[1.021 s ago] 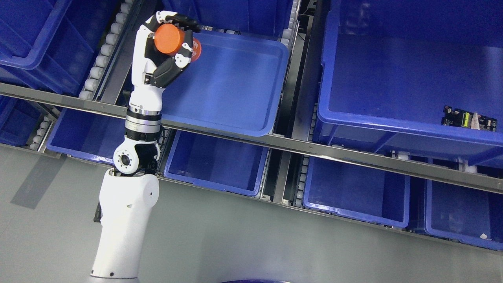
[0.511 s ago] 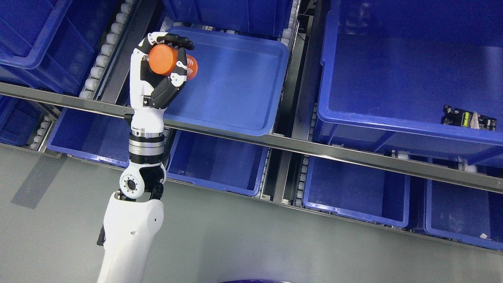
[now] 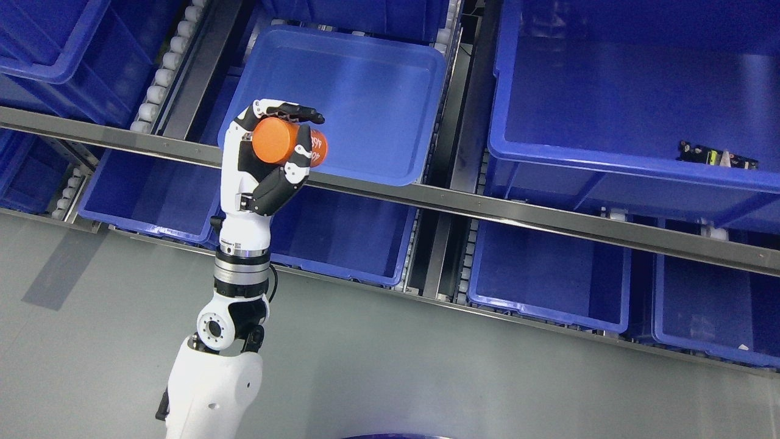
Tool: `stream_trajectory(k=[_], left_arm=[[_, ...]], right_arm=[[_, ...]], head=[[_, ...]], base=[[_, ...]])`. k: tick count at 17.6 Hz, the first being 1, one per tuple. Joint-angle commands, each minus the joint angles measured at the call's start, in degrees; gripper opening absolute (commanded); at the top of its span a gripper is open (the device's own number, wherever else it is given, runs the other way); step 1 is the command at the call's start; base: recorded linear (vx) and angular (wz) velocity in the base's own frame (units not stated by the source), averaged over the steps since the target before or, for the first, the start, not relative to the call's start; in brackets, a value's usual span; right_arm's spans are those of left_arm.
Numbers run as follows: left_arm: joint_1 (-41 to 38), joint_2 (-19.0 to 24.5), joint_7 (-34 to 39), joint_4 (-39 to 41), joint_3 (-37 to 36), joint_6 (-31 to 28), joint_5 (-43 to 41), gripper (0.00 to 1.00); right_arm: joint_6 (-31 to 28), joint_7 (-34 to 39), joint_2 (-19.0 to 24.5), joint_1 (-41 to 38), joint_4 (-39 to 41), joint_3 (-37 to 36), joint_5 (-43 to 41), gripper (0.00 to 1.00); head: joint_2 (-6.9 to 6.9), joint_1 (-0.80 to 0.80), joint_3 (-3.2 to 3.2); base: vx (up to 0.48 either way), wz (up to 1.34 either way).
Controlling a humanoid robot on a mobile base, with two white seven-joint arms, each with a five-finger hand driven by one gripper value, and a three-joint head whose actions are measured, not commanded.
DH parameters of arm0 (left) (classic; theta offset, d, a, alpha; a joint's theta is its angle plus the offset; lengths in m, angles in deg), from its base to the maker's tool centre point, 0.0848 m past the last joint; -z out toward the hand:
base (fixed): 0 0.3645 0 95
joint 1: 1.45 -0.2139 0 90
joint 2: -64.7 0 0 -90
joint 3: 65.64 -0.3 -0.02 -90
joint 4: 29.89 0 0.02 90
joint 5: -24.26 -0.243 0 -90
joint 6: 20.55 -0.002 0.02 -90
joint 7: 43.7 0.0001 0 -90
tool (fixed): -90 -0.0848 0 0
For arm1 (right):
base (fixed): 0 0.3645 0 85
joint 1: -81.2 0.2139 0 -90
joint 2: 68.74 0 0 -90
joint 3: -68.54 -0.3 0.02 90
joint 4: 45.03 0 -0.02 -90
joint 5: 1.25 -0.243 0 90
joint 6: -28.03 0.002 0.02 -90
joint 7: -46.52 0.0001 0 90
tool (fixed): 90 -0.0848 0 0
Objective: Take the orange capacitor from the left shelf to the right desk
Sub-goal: 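Hold the capacitor in the left hand while turning toward the steel table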
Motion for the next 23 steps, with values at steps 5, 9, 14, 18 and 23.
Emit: stream_trajectory(k=[5, 9, 14, 18, 23], left_arm=[[-2.22, 1.14, -0.15, 3.67, -2.18, 1.53, -0.03, 0.02], [-2.22, 1.05, -0.15, 3.67, -2.26, 1.53, 0.06, 0.02], [-2.39, 1.05, -0.15, 3.58, -2.61, 1.53, 0.06, 0.02], [-2.22, 1.4, -0.15, 3.5, -2.62, 1.27, -0.03, 0.02], [-2.22, 1.31, -0.15, 2.8, -4.36, 0.66, -0.03, 0.02]], right_arm=[[0.04, 0.0, -1.0, -1.32, 1.0, -0.62, 0.35, 1.0], [0.04, 0.0, -1.0, -1.32, 1.0, -0.62, 0.35, 1.0], [0.04, 0.0, -1.0, -1.32, 1.0, -0.62, 0.35, 1.0], [0.04, 0.0, -1.0, -1.32, 1.0, -0.62, 0.35, 1.0], [0.04, 0.0, -1.0, -1.32, 1.0, -0.62, 0.35, 1.0]], head=[[0.0, 0.0, 0.0], [0.0, 0.0, 0.0], [0.0, 0.0, 0.0], [0.0, 0.0, 0.0], [0.0, 0.0, 0.0]], base=[[-0.195, 0.07], [-0.208, 0.21], [-0.21, 0.09], [-0.209, -0.03], [-0.157, -0.13]])
